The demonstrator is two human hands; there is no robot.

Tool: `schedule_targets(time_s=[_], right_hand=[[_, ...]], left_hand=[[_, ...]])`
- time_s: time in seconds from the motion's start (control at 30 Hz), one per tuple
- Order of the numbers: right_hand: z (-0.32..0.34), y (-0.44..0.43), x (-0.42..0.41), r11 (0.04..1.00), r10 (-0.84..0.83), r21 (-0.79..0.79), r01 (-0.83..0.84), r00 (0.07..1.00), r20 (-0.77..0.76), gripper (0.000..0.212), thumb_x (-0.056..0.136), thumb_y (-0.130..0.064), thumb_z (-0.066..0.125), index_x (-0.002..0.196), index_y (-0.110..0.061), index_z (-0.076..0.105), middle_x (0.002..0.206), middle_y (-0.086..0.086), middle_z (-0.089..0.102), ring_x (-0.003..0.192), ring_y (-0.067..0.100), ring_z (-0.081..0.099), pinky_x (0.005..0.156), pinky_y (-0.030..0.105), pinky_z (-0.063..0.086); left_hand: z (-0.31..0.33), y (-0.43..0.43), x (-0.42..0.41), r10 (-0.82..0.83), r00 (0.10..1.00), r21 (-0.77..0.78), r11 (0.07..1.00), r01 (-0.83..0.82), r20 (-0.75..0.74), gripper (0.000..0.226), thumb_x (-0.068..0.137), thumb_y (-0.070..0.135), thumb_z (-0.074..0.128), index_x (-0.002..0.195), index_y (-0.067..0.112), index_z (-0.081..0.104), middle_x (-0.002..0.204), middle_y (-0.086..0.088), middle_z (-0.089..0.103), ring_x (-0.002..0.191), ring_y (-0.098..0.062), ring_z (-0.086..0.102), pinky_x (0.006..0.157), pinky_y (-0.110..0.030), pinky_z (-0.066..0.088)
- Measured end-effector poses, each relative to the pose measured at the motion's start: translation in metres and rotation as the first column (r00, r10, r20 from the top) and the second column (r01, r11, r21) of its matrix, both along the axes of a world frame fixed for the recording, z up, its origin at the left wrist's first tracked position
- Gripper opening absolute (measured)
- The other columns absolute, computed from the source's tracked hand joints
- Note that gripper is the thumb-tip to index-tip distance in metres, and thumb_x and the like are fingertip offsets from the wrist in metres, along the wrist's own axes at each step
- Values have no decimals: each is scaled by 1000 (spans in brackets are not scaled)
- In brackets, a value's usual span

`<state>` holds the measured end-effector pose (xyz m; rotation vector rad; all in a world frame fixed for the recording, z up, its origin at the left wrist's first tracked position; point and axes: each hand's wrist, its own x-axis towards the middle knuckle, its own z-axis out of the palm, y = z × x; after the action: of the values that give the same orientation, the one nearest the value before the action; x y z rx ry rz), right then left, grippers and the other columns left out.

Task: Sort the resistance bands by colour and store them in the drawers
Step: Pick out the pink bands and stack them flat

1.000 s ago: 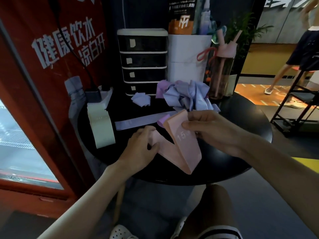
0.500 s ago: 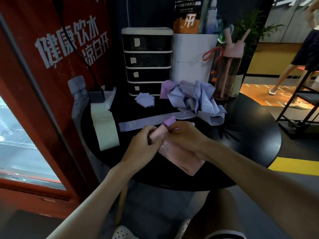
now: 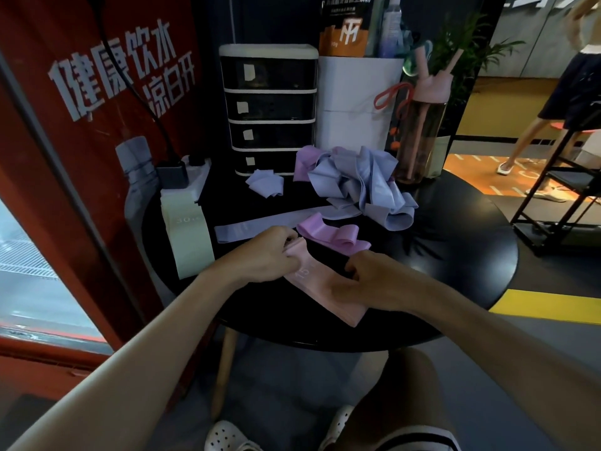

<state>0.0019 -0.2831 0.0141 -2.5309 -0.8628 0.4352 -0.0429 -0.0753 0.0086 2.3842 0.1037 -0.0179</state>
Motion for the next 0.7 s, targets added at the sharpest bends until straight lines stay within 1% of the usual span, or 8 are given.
schedule_targets(time_s=[0.07,0.2,0.3,0.37,0.43,0.53,0.63,0.7], right_hand=[[2,2,0,1000,-15,4,15,998,-58,39,82,-35,69,59,-18,42,57,-6,42,45,6,37,40,14,27],[3,7,-5,997,-24,70,36,985,-169,28,82,-38,71,70,-19,55,67,-5,51,58,8,47,52,20,35],[3,8,-11,991,7,130,13,989,-150,27,83,-34,70,73,-18,50,69,-4,47,59,8,44,51,19,33],[5,7,-12,989,33,150,-18,995,-99,25,83,-29,69,77,-12,52,72,-1,46,59,10,42,50,20,32],[8,3,-11,989,32,145,-36,999,26,21,83,-26,67,88,-10,55,78,-1,51,63,12,46,53,23,33],[12,-6,-4,995,55,60,-74,960,274,18,86,-32,62,93,-25,47,90,-9,57,78,13,54,72,31,36],[6,-12,2,982,180,-125,-144,917,355,27,93,-41,54,114,-27,47,113,-12,54,106,12,50,87,39,32],[1,-14,4,981,186,-126,-150,915,358,42,94,-48,52,129,-27,44,128,-11,49,120,13,46,91,40,32]], left_hand=[[-1,1,-1,-10,1000,-47,999,10,-2,25,85,7,64,109,13,69,102,-13,71,93,-28,68,75,-28,50],[-4,6,-7,32,997,-59,998,-28,71,51,86,8,69,133,24,58,104,9,58,88,2,57,71,-4,40],[-8,11,-14,24,994,-138,990,-9,108,55,87,9,71,137,28,56,120,9,61,102,5,58,84,-8,42],[-8,11,-21,6,987,-217,976,30,164,53,88,5,70,134,28,58,110,8,66,94,3,63,84,-13,46],[-9,8,-27,5,961,-284,956,77,277,51,88,0,69,130,28,60,109,10,69,96,-6,66,87,-20,50],[-18,1,-34,-26,922,-225,967,121,386,51,88,-1,69,124,33,61,107,27,64,101,3,62,89,-11,44],[-31,-5,-36,-119,920,-95,982,165,372,46,91,7,69,132,25,59,118,12,58,112,2,55,94,-5,35],[-34,-4,-35,-138,918,-51,984,168,373,43,91,10,70,132,21,59,118,4,54,112,0,54,95,-6,35]])
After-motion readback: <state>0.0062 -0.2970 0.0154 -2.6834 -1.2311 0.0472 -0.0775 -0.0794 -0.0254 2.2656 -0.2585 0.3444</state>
